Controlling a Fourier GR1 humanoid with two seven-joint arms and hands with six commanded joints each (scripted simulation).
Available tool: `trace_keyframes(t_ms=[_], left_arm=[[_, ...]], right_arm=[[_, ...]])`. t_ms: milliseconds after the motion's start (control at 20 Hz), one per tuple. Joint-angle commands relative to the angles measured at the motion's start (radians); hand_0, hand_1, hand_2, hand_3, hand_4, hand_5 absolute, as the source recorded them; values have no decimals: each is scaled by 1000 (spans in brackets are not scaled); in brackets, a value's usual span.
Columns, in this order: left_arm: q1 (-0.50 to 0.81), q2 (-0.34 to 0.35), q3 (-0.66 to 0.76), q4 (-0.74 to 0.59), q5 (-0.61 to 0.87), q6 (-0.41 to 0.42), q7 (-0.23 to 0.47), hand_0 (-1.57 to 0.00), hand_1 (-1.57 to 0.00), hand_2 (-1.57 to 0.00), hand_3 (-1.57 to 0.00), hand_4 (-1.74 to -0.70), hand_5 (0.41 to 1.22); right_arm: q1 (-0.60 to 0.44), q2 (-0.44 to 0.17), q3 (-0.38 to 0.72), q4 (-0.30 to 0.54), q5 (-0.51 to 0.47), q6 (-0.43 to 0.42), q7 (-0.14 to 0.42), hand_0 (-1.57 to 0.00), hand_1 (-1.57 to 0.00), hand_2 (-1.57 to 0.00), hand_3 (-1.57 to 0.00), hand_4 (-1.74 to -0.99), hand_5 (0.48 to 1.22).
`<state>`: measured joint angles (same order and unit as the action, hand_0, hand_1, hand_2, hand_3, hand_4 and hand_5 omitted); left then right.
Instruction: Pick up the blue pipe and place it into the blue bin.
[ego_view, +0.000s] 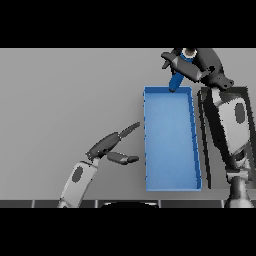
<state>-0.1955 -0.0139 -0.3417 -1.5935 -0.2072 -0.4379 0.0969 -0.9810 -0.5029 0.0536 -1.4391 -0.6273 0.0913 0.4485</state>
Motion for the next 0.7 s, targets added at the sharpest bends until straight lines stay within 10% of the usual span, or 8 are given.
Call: trace_keyframes(t_ms=[0,650], left_arm=[[2,-5,-7,-3,1,-3,-1,1,1,1,1,-869,418],[33,-10,-14,-17,17,-7,11,1,1,1,1,-887,423]], right_arm=[[46,-11,0,-9,1,1,3,-1571,-1571,-1571,-1571,-1741,1221],[503,-122,124,-210,57,-263,161,-1571,-1571,-1571,-1508,-1741,1221]])
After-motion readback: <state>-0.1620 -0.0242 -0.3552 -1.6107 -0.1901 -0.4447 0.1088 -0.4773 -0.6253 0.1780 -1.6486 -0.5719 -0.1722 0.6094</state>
